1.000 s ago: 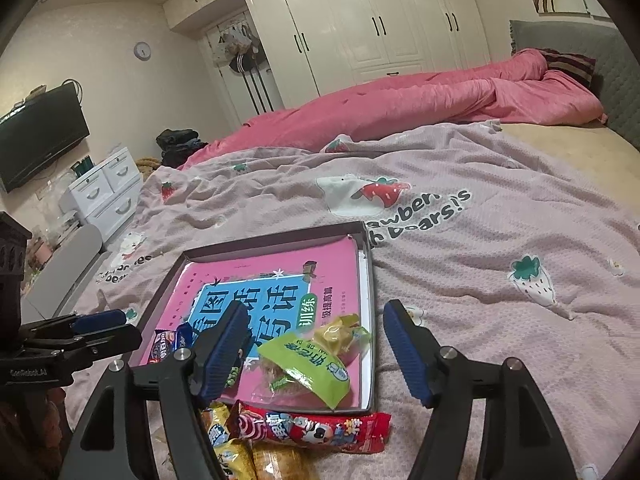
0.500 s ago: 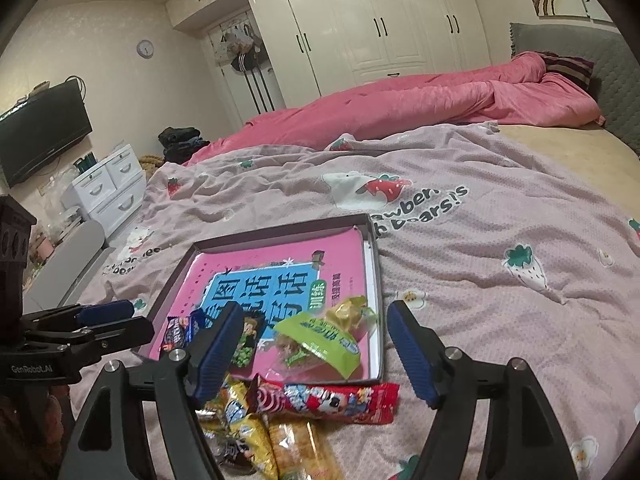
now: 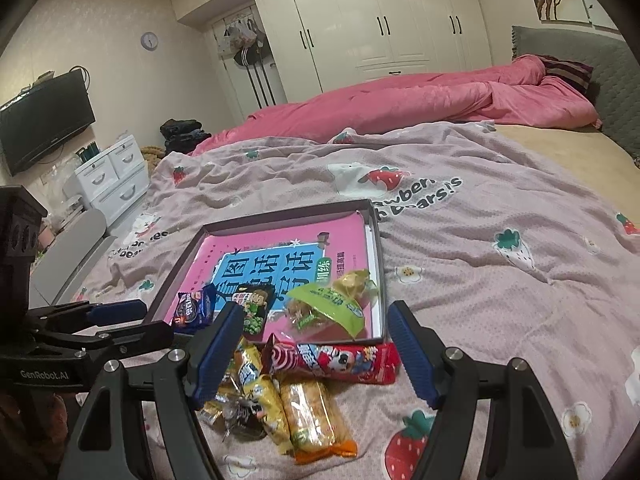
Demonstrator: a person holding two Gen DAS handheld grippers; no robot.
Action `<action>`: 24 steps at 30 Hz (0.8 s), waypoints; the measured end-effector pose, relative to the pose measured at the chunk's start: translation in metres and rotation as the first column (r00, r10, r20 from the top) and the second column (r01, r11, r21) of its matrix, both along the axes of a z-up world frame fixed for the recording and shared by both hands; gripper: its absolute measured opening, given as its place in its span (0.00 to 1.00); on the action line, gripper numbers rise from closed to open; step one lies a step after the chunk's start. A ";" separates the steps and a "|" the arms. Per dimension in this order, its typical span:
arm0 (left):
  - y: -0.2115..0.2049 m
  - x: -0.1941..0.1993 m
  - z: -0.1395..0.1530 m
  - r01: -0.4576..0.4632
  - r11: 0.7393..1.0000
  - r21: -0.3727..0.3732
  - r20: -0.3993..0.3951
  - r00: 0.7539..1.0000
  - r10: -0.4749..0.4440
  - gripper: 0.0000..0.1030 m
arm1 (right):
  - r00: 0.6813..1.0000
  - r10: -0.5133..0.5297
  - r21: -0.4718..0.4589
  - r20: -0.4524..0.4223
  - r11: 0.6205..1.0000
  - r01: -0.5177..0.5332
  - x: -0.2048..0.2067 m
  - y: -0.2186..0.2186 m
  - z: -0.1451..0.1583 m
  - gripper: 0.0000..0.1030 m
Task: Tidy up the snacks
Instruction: 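Withdraw both open grippers from the tray back toward the snack pile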
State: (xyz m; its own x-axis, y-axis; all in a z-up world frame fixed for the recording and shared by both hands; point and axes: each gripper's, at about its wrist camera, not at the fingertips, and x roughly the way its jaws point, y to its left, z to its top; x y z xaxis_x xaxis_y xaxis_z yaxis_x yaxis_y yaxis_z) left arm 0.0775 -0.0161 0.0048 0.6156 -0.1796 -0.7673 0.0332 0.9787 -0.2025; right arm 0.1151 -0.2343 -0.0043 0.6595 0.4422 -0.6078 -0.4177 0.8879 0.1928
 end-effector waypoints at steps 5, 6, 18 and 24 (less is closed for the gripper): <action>-0.002 -0.010 -0.001 0.015 1.000 -0.002 -0.013 1.000 -0.015 0.71 | 1.000 -0.002 0.000 0.000 1.000 0.002 -0.009 -0.003 0.002 0.72; -0.003 -0.010 -0.001 0.018 1.000 -0.005 -0.018 1.000 -0.018 0.71 | 1.000 -0.001 -0.002 0.001 1.000 0.001 -0.011 -0.004 0.002 0.72; -0.009 -0.026 -0.008 0.046 0.999 -0.008 -0.055 0.997 -0.047 0.71 | 1.000 -0.013 0.002 -0.019 1.000 0.013 -0.022 -0.011 0.001 0.75; -0.010 -0.030 -0.016 0.060 0.998 -0.019 -0.083 0.995 -0.061 0.71 | 0.999 -0.020 -0.003 -0.039 1.000 0.020 -0.024 -0.016 -0.003 0.75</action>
